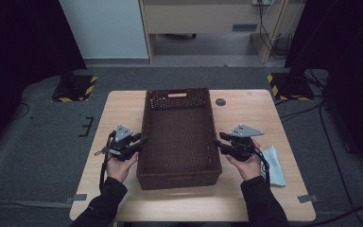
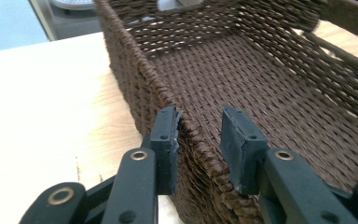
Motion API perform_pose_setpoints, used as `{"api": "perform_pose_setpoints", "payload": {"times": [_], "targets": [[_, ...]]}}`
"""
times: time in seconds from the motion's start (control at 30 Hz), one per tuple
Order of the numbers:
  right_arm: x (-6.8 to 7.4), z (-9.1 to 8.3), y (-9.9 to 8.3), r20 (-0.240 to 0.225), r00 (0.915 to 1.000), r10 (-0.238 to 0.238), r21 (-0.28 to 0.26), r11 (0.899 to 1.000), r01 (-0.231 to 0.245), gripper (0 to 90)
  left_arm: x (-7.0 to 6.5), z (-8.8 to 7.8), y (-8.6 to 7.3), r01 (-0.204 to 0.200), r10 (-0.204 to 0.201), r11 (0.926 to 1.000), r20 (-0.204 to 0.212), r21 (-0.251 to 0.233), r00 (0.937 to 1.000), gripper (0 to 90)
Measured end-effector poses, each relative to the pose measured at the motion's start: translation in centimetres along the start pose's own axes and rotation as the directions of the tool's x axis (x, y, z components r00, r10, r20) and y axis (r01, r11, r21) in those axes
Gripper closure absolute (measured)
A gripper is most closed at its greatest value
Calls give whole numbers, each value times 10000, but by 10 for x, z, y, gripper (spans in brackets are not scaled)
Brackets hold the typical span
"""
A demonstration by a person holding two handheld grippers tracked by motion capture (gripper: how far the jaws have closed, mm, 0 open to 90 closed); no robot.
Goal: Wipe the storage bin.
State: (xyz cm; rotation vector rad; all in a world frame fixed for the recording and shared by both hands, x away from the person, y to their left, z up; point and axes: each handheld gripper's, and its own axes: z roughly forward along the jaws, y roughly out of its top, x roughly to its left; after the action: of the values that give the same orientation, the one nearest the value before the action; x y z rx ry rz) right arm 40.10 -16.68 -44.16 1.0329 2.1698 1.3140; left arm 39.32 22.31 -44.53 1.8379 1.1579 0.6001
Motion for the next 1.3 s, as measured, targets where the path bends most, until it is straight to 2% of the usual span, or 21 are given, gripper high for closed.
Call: {"api": "perform_pose_setpoints", "payload": {"times": [0.1,0.13,0.23,0.33,0.4,0.47,0.57,0.63,0.7,0.77,0.87,0.97,1.03,1.1,1.2,1.27,1.3], "targets": [[0,6,-2,-256,9992,315,-11,9995,-315,663,1,-2,0,-6,6,10000,24,55,10000,634],[1,6,-2,-356,9990,267,20,9996,-266,685,0,-3,0,-15,15,10000,21,55,10000,608],[5,5,-2,-158,9998,93,70,9999,-92,708,-1,-11,-1,-22,23,10000,96,-96,10000,572],[6,3,-2,-154,9998,130,108,9999,-128,711,-3,-21,-4,-114,116,9999,230,-111,9997,552],[8,1,-3,-175,9997,197,135,9997,-195,710,-6,-25,-8,-193,193,9998,343,-15,9992,558],[12,-2,-4,-184,9997,173,125,9998,-171,705,-7,-24,-12,-383,377,9990,285,213,9989,597],[15,-7,-3,-320,9995,17,302,9995,-8,688,-6,-22,-11,-349,344,9993,317,165,9989,659],[16,-8,-1,-148,9997,-188,179,9997,191,614,-5,-20,-8,-431,427,9988,153,250,9990,676],[13,-6,0,65,9996,-263,-158,9995,264,576,-1,-16,-6,-315,313,9992,84,251,9995,692],[10,-2,1,257,9994,-215,-260,9994,222,565,2,-12,-5,-185,186,9996,-16,228,9998,707],[7,6,1,366,9993,75,-407,9992,-60,555,6,-10,-3,-106,103,9997,135,220,9999,705],[8,12,-1,294,9995,127,-278,9995,-118,572,7,-14,-5,-121,119,9997,137,202,9998,641],[9,11,0,199,9997,107,-179,9998,-104,634,7,-22,-5,25,-27,10000,332,43,9994,601],[11,11,-1,129,9999,41,-157,9999,-39,667,5,-32,-6,-59,61,10000,393,-41,9992,594],[13,8,0,82,10000,13,-60,10000,-13,682,1,-41,-12,-168,162,9998,589,98,9981,609],[14,6,0,46,10000,75,-26,10000,-75,676,-2,-42,-19,-474,453,9980,517,416,9976,649],[14,6,0,51,10000,71,27,10000,-71,672,-2,-41,-21,-429,408,9983,524,394,9978,675]]}}
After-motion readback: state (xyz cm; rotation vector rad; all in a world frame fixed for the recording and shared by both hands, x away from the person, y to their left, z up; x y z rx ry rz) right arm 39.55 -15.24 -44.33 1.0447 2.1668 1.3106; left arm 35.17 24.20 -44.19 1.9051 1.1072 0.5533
